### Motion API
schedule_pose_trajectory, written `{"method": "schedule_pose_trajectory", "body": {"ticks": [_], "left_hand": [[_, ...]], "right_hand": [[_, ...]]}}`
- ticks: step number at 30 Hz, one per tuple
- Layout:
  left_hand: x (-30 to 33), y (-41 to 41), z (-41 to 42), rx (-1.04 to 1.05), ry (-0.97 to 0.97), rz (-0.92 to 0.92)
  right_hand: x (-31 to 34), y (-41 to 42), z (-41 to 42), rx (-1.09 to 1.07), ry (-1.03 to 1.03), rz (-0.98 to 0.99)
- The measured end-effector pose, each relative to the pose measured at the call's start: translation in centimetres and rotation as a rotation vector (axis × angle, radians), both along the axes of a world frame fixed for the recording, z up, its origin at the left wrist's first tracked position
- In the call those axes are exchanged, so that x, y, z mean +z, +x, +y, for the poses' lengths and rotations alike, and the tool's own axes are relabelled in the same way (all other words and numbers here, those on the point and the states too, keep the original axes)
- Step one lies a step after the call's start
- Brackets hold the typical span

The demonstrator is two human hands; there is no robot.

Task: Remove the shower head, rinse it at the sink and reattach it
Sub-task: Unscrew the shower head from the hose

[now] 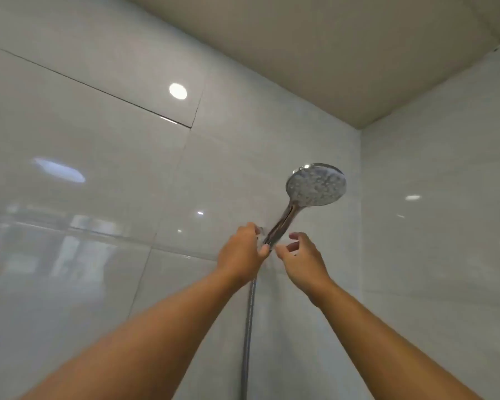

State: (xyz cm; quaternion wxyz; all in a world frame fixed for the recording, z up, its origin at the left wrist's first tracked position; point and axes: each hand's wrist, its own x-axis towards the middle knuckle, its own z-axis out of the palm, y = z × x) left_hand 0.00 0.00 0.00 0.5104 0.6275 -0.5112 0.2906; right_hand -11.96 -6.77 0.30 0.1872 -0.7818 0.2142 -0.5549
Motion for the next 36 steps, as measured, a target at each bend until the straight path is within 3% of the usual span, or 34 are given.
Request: {"method": "schedule_pose_trajectory", "body": {"ticks": [7, 15, 24, 30, 36], "left_hand": [[0.7, 0.8, -2.4, 0.019, 0.063, -0.041], [0.7, 0.7, -3.6, 0.007, -0.08, -0.132], [0.4, -2.4, -3.3, -0.089, -0.135, -0.217], [-3.9, -6.6, -3.4, -0.335, -0.063, -0.145], [-13.9, -11.5, -2.1, -0.537, -0.036, 0.09]], "right_hand": [[1.1, 2.2, -0.6, 0.005, 0.025, -0.068], [1.2, 4.1, 0.1, -0.025, 0.041, -0.272], [0.5, 0.2, 1.4, 0.022, 0.009, -0.468], [-3.7, -4.0, 1.3, 0.064, 0.178, -0.551], [-12.4, -8.6, 2.1, 0.089, 0.393, -0.625]]}}
